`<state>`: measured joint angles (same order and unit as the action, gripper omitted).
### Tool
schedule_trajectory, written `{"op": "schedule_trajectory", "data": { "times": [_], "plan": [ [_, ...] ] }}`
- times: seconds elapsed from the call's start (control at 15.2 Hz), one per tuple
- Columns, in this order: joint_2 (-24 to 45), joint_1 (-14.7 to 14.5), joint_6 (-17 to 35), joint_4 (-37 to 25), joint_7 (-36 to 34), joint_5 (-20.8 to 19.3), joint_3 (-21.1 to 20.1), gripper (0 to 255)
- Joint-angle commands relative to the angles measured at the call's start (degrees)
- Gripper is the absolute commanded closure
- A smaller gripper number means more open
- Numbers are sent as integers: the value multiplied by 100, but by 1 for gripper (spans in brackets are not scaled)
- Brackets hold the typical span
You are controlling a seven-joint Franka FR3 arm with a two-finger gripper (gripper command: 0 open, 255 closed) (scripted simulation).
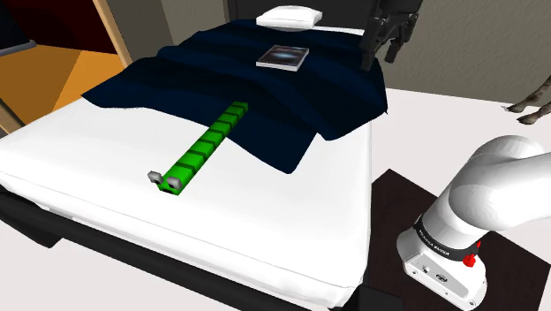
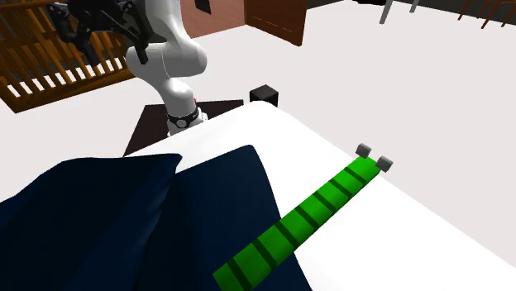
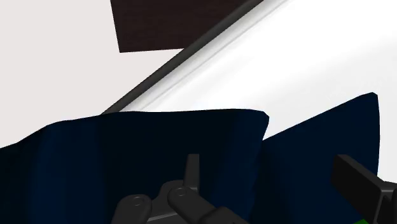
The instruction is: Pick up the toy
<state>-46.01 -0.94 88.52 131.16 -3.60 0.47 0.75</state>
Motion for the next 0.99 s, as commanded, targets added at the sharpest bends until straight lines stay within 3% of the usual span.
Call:
{"op": "schedule_trajectory", "data": {
  "times": [0.0,0.46,0.92],
  "plan": [
    [0,0,0,0,0,0,0,0],
    [488,77,482,33,-1804,606,-1087,0],
    [1499,263,1021,-433,-3596,929,-2136,0]
  ]
}}
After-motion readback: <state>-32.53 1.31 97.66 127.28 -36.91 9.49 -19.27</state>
